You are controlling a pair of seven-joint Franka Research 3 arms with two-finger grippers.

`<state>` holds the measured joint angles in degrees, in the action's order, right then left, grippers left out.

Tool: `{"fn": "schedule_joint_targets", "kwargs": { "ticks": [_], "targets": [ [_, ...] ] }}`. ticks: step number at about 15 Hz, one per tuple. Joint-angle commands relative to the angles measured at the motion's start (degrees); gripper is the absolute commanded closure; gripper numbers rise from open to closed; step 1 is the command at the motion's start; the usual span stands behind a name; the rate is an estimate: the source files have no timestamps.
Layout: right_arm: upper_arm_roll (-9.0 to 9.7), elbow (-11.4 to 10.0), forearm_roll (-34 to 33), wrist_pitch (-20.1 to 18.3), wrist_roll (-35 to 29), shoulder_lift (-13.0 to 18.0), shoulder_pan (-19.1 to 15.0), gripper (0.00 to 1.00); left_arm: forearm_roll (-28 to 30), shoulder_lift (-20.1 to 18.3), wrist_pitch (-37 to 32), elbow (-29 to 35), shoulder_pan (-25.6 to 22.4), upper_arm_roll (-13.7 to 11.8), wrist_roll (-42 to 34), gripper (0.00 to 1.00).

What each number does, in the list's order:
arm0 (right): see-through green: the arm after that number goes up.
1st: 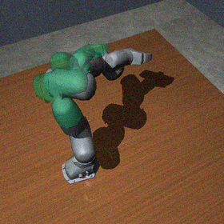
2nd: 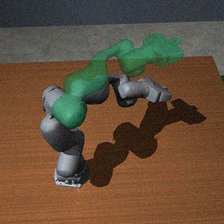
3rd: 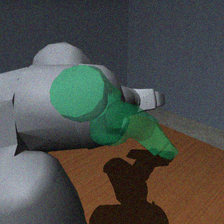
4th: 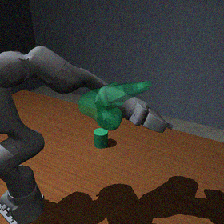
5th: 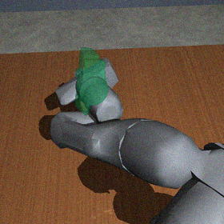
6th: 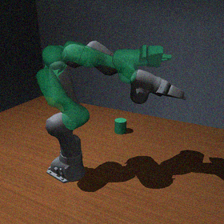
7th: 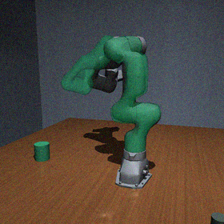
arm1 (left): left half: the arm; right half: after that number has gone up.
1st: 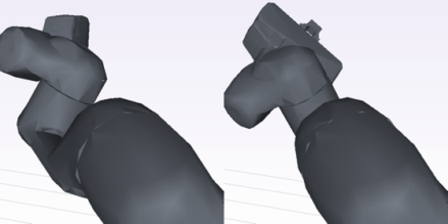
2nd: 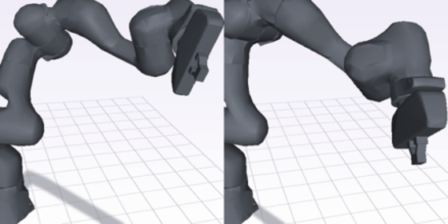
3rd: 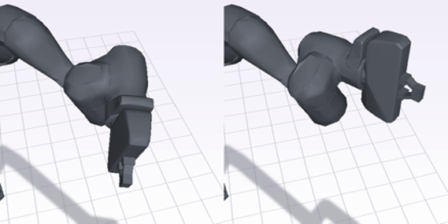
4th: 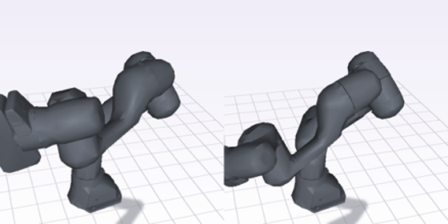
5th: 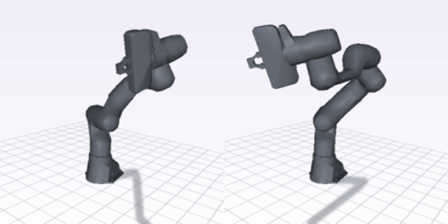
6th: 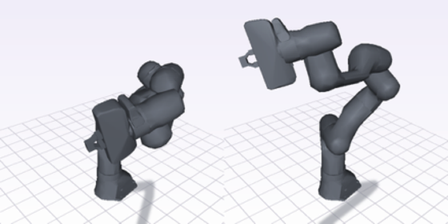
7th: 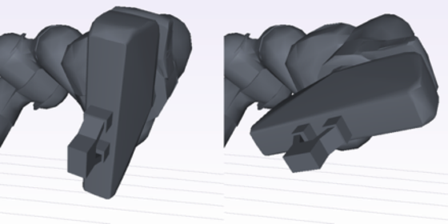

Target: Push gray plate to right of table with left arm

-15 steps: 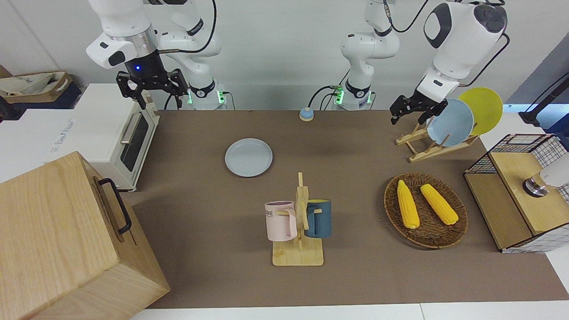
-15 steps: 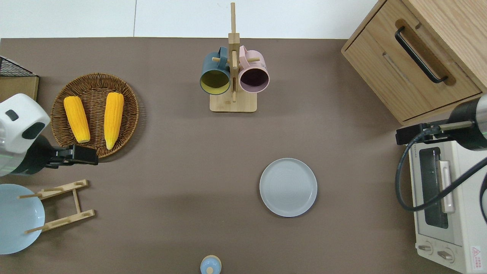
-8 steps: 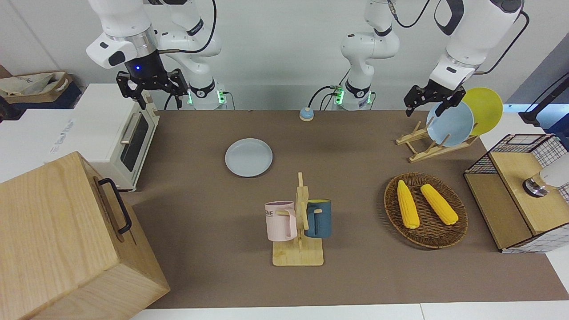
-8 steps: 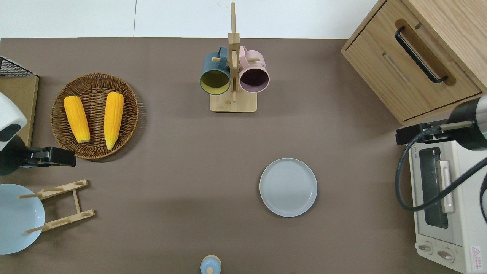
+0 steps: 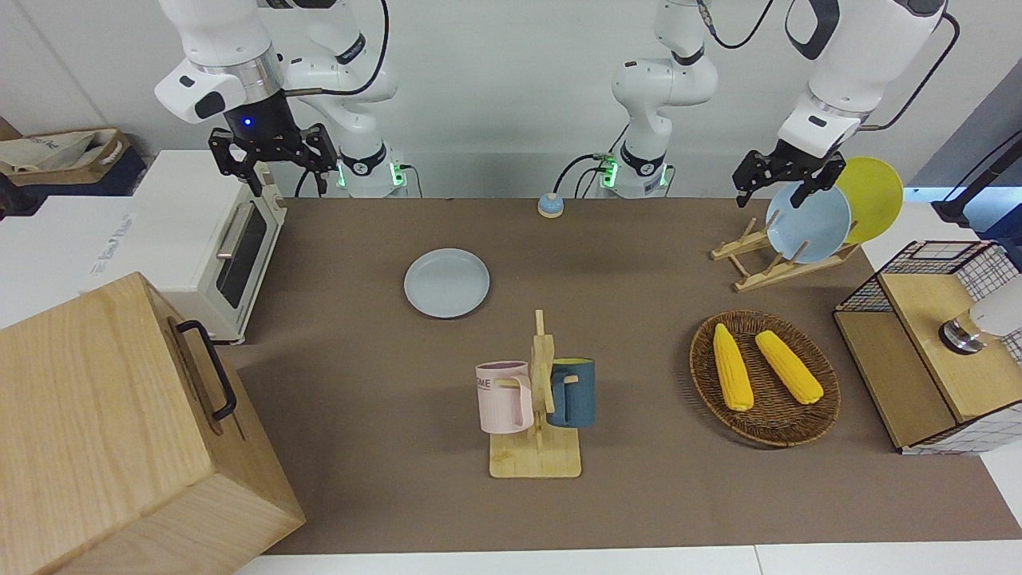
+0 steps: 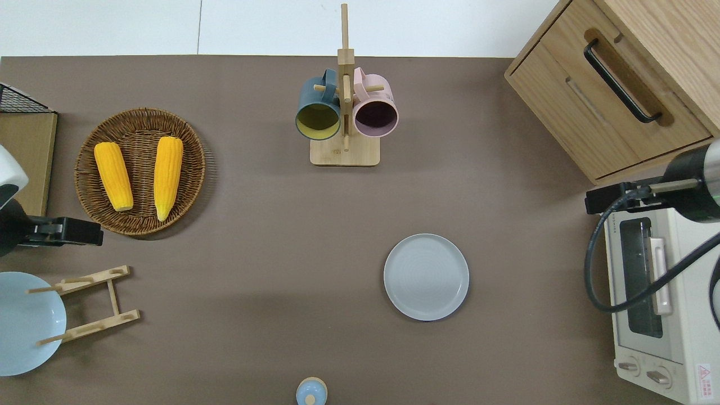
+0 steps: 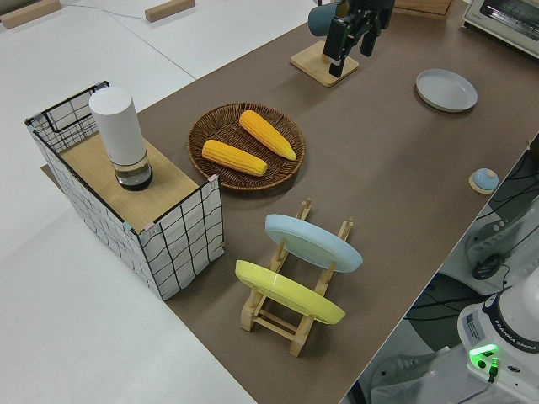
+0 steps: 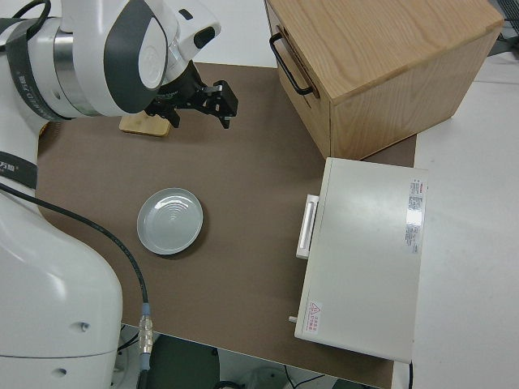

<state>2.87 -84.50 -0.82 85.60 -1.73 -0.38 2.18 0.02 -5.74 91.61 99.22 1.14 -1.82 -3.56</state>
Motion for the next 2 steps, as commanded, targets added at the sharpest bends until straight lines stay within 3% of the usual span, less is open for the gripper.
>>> {"fn": "schedule_joint_targets", "kwargs": {
  "ticks": [1,2],
  "targets": [
    [-0.06,0.3,1.26,-0.7,0.06,0.2,-0.16,0.017,0.68,0.38,-1.43,-1.39,-0.35,-0.29,-1.1,0.0],
    [-0.06,0.3,1.26,-0.7,0.06,0.2,-0.16,0.017,0.69,0.38,-1.43,-1.39,-0.35,-0.29,-1.18,0.0]
  ]
}}
